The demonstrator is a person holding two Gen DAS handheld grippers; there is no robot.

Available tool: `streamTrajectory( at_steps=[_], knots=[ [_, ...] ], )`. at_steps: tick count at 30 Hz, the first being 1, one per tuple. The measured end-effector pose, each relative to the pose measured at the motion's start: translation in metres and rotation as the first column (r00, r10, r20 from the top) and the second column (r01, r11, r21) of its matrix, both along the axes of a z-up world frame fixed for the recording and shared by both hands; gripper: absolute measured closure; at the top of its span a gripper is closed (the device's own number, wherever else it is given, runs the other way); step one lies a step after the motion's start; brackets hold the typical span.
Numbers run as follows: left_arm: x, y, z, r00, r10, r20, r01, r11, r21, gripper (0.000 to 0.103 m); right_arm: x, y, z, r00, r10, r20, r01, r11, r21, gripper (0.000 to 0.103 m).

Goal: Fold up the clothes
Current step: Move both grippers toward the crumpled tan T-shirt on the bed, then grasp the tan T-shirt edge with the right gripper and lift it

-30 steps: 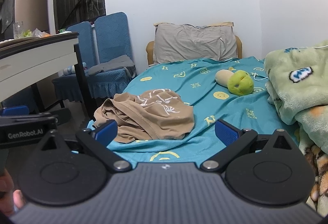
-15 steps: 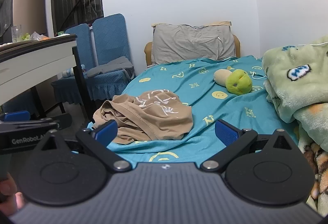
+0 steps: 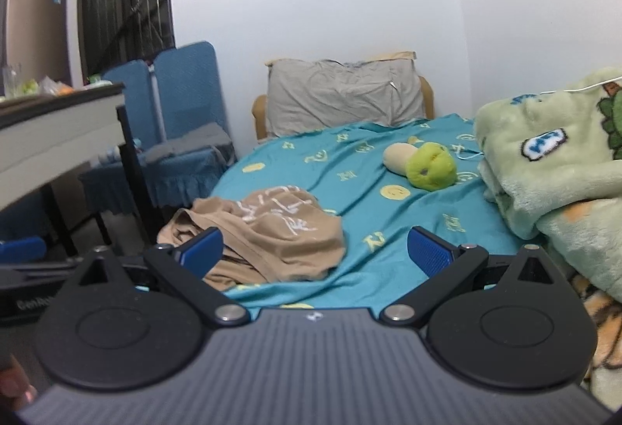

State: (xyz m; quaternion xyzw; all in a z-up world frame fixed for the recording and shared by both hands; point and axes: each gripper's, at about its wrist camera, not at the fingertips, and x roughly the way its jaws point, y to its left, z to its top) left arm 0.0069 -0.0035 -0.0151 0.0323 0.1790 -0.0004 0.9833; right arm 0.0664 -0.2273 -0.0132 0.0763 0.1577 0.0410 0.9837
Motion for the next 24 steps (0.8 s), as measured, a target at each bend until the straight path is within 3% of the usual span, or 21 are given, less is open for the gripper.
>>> streamTrajectory(
  at_steps=[4, 6, 10, 12, 13, 18, 22, 24],
  knots=[
    [-0.002, 0.002, 0.003, 1.0, -0.008, 0.012, 0.009, 1.0, -0.017, 0.0, 0.001, -0.002, -0.002, 1.0, 0.028, 0.009, -0.029, 0.998, 0.048, 0.004],
    [-0.002, 0.003, 0.005, 1.0, -0.009, 0.016, 0.009, 1.0, -0.019, 0.0, 0.003, -0.002, -0.003, 1.0, 0.027, 0.006, -0.028, 0.998, 0.054, 0.023],
    [0.003, 0.004, 0.015, 1.0, -0.005, 0.016, 0.005, 1.0, -0.029, 0.0, 0.006, -0.003, -0.006, 1.0, 0.007, 0.0, -0.007, 0.998, 0.063, 0.048],
    [0.005, 0.006, 0.024, 1.0, -0.009, 0.024, 0.01, 0.999, -0.044, 0.0, 0.009, -0.003, -0.01, 1.0, -0.011, -0.003, 0.012, 0.998, 0.065, 0.069],
    [0.008, 0.007, 0.027, 1.0, -0.008, 0.025, 0.009, 0.999, -0.044, 0.0, 0.01, -0.003, -0.012, 1.0, -0.019, -0.003, 0.019, 0.998, 0.067, 0.072],
    [0.025, 0.013, 0.042, 0.999, 0.0, 0.032, 0.002, 0.999, -0.044, 0.0, 0.017, -0.002, -0.023, 0.998, -0.056, -0.005, 0.056, 0.993, 0.104, 0.074],
    [0.038, 0.018, 0.055, 0.999, 0.005, 0.037, -0.004, 0.999, -0.044, 0.0, 0.03, 0.002, -0.03, 0.996, -0.069, -0.063, 0.076, 0.991, 0.109, 0.073],
    [0.043, 0.022, 0.055, 0.999, 0.012, 0.039, -0.01, 0.999, -0.049, 0.0, 0.04, 0.008, -0.033, 0.994, -0.045, -0.099, 0.056, 0.992, 0.109, 0.064]
  ],
)
